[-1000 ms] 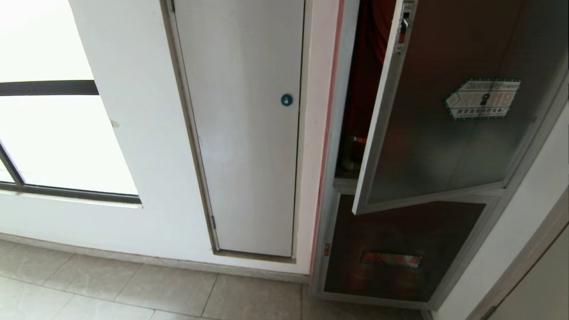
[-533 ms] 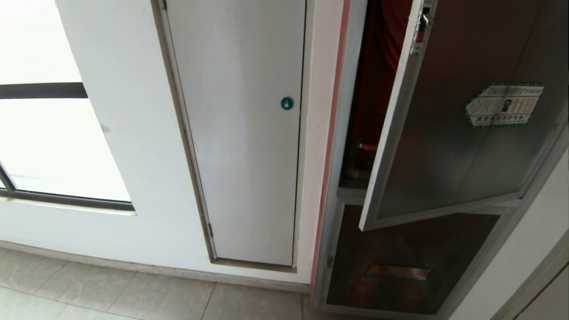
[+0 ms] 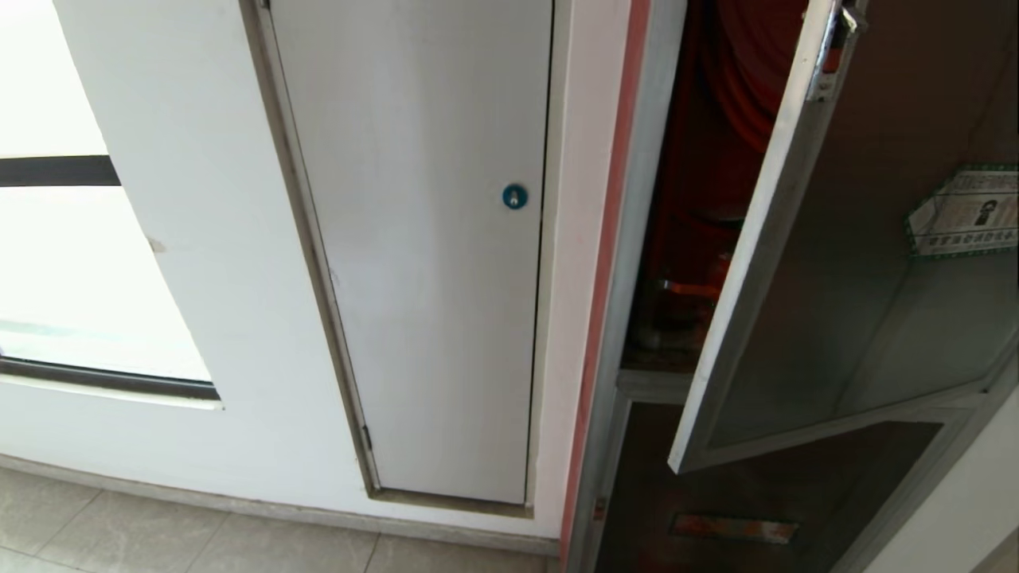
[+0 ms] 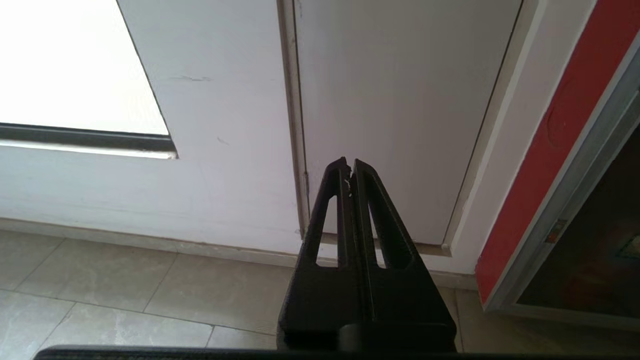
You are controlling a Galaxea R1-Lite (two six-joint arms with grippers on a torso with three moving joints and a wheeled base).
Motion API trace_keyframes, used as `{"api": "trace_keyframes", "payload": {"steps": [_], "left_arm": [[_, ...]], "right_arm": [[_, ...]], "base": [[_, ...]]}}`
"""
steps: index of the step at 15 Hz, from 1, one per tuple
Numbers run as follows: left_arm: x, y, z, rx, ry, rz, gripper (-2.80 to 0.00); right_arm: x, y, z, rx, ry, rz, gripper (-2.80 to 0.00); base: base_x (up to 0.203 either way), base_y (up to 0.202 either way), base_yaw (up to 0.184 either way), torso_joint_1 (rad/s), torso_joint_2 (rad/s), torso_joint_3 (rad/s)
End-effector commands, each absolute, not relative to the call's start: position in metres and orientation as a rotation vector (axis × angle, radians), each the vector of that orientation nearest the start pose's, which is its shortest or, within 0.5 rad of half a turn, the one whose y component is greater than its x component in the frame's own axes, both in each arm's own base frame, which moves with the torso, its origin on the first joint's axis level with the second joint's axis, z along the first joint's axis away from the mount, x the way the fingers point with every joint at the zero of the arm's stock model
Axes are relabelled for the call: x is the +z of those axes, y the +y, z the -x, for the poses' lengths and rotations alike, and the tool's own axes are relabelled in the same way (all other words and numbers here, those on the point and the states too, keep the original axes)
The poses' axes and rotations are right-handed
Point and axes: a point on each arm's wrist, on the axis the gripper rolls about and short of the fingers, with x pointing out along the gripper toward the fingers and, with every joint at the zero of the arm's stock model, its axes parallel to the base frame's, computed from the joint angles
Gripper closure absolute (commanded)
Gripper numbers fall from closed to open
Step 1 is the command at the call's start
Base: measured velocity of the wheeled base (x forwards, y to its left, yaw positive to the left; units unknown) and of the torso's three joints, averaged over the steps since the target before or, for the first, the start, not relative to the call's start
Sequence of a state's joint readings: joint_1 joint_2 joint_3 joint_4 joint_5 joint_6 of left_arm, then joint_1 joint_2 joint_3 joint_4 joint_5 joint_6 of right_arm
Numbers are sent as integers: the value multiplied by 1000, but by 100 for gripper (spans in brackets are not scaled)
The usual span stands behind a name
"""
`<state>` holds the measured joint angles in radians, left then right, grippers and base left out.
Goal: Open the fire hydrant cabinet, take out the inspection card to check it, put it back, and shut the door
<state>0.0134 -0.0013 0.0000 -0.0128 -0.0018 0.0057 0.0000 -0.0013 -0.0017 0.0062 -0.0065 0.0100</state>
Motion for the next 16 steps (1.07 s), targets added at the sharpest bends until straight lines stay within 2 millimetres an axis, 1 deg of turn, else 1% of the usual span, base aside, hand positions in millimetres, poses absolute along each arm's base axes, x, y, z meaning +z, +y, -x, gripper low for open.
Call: {"api": "trace_keyframes", "payload": {"steps": [1, 13, 14, 16], "left_arm": [[75, 0, 22, 12, -8, -6, 0], [75, 0, 22, 12, -9, -5, 0], [75, 0, 22, 12, -9, -5, 0], [75, 0, 22, 12, -9, -5, 0]], "right_arm": [[75, 0, 23, -6, 2, -10, 0], [75, 0, 23, -6, 2, -9, 0], [75, 0, 23, -6, 2, -9, 0], [75, 0, 23, -6, 2, -9, 0]], "base": [[196, 0, 1, 7, -2, -2], [196, 0, -1, 2, 1, 2], [128, 0, 0, 12, 3, -2], [0, 0, 0, 0, 0, 0]]}}
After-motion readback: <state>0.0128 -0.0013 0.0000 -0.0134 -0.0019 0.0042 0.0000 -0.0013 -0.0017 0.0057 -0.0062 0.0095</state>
